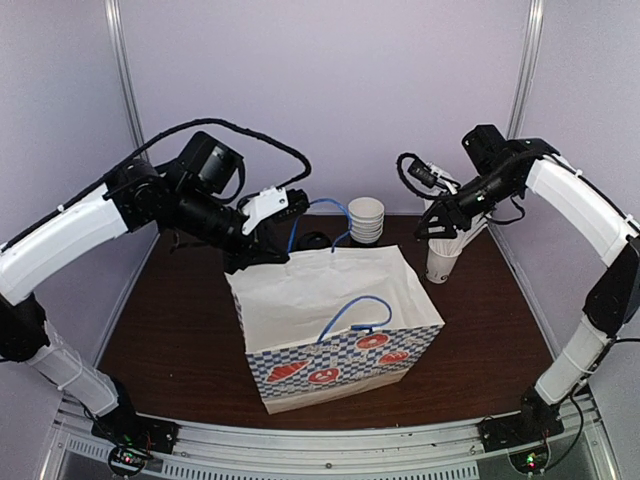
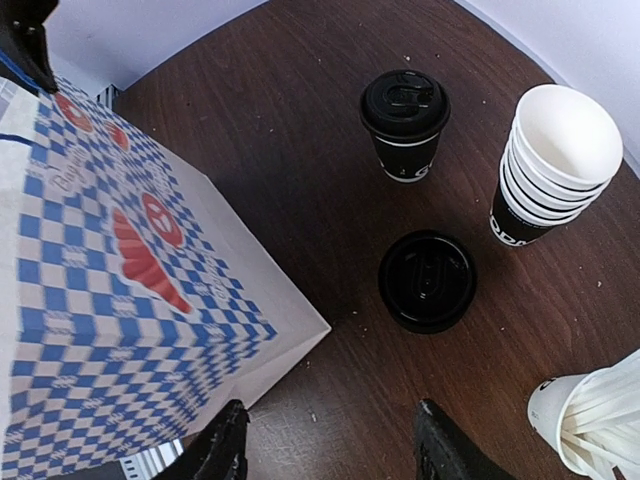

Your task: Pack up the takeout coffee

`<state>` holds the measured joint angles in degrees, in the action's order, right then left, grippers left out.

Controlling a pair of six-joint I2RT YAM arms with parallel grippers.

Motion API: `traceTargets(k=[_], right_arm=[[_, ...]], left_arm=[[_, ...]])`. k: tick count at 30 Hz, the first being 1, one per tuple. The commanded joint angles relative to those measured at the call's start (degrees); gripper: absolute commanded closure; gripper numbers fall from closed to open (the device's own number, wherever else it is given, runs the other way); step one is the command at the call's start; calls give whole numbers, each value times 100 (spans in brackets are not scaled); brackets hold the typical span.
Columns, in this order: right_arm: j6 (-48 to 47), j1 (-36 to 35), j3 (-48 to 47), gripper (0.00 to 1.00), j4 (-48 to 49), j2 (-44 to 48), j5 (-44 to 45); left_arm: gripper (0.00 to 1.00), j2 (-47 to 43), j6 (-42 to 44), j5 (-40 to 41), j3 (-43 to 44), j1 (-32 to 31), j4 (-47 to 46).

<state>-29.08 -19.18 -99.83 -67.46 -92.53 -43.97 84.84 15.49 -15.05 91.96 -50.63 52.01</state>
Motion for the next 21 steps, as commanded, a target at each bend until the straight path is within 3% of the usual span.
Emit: traceTargets(k=[1,6,14,21], right_arm=[[-59,-203,68,45,366,-330,342],[-44,-582,202,48,679,-638,894],[125,-979,-336,50,767,-1362,1505],[353,-1240,-937,49,967,-2023,1651]], left_arm=[[100,-634,-20,562,-324,-9,292],[100,-1244,-49,1119,-858,56,612],[100,-2510,-81,1516,-1750,819,499],[100,-2700,-22,2020,-1967,966,605]])
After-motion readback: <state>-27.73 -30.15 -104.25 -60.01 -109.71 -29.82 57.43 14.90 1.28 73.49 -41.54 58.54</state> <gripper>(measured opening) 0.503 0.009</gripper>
